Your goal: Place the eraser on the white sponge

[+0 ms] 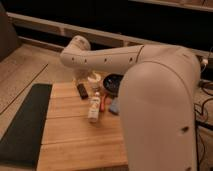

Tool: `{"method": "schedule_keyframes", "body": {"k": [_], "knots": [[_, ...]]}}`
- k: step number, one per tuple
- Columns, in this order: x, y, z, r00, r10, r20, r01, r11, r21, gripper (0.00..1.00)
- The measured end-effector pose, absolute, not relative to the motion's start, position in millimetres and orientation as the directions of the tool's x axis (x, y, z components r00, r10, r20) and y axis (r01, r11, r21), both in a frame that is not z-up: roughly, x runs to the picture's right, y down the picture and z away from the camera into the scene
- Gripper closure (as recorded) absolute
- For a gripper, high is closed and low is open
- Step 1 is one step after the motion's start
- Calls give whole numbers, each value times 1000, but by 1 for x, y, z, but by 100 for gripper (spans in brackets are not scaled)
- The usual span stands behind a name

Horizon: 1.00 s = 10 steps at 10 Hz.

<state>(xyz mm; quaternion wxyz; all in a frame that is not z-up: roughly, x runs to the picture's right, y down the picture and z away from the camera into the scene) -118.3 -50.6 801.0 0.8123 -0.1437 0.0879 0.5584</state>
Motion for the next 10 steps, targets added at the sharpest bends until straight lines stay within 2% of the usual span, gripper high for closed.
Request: {"method": "schedule_keyframes", "body": {"k": [4, 10], "knots": [[-140, -54, 848, 347, 902, -255, -926, 286, -248, 35], [-150, -35, 894, 399, 873, -280, -893, 301, -335, 35]]}}
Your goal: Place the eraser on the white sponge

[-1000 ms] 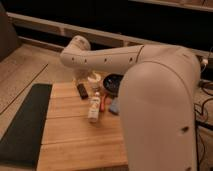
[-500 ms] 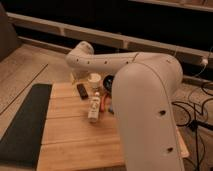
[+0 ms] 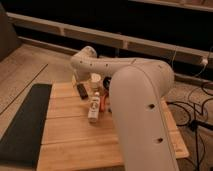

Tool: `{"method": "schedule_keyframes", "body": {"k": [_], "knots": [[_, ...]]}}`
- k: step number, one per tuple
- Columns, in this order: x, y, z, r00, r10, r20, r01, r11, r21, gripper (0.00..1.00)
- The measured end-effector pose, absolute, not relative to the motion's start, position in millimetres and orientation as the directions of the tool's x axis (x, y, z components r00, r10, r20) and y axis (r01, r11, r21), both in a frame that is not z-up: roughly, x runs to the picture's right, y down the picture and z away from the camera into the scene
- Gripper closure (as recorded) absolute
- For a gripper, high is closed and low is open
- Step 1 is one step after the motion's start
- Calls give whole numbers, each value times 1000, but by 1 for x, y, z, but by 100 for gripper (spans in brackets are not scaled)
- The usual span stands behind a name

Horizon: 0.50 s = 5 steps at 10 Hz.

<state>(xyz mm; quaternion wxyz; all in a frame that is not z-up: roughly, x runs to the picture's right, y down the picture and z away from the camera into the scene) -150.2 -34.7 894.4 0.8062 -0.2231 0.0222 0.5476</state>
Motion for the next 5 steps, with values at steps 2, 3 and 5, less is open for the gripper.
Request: {"method": "schedule_keyframes", "body": {"k": [2, 3, 5], "knots": [[-157, -29, 909, 392, 870, -299, -890, 276, -362, 35], [-158, -29, 909, 391, 870, -300, -890, 275, -364, 35], [-158, -29, 909, 391, 870, -300, -890, 274, -364, 35]]}}
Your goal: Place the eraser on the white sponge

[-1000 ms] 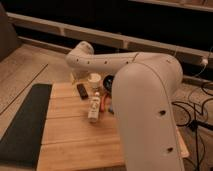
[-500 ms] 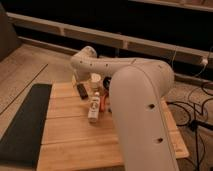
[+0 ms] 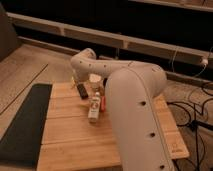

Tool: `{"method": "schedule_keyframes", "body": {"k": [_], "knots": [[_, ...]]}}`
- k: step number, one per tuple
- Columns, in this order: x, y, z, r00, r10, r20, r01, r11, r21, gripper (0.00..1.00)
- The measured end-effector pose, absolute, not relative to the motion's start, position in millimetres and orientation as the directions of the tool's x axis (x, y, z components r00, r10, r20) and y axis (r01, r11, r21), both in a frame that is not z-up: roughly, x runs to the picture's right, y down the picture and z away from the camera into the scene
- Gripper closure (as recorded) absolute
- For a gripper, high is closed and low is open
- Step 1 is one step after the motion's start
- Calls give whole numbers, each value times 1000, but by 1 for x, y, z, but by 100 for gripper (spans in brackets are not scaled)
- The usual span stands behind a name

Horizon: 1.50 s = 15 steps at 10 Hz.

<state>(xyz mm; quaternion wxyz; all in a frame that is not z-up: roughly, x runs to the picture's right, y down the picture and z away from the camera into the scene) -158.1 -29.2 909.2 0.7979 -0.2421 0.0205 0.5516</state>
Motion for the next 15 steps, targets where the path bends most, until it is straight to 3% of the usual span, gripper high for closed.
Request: {"method": "schedule_keyframes", "body": {"k": [6, 15], "knots": [[-154, -19, 915, 449, 834, -321, -878, 345, -332, 35], [-174, 13, 962, 497, 751, -435, -857, 349, -378, 35]]}}
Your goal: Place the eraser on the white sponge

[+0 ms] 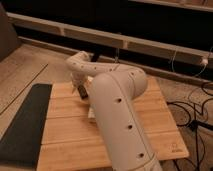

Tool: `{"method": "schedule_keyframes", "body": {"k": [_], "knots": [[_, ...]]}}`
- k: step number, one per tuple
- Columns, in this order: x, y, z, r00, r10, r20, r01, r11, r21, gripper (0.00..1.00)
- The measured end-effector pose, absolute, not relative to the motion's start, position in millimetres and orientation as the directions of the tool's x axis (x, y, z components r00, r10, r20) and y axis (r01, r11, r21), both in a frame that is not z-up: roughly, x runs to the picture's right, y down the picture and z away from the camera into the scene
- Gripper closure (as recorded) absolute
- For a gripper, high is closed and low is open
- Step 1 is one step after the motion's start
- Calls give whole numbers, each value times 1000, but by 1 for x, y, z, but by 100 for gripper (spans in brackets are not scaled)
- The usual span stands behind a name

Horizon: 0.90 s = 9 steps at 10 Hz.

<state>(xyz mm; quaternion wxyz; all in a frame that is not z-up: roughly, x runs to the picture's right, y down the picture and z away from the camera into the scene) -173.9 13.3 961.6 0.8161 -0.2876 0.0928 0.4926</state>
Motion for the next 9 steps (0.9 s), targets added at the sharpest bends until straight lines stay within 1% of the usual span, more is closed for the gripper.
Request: {"method": "schedule_keyframes", "body": {"k": [2, 5, 9], "knots": [[-174, 18, 971, 511, 725, -462, -853, 364, -373, 35], [-173, 10, 979, 531, 706, -469, -846, 403, -350, 35], [-164, 27, 992, 525, 662, -534, -851, 413, -324, 35]]}}
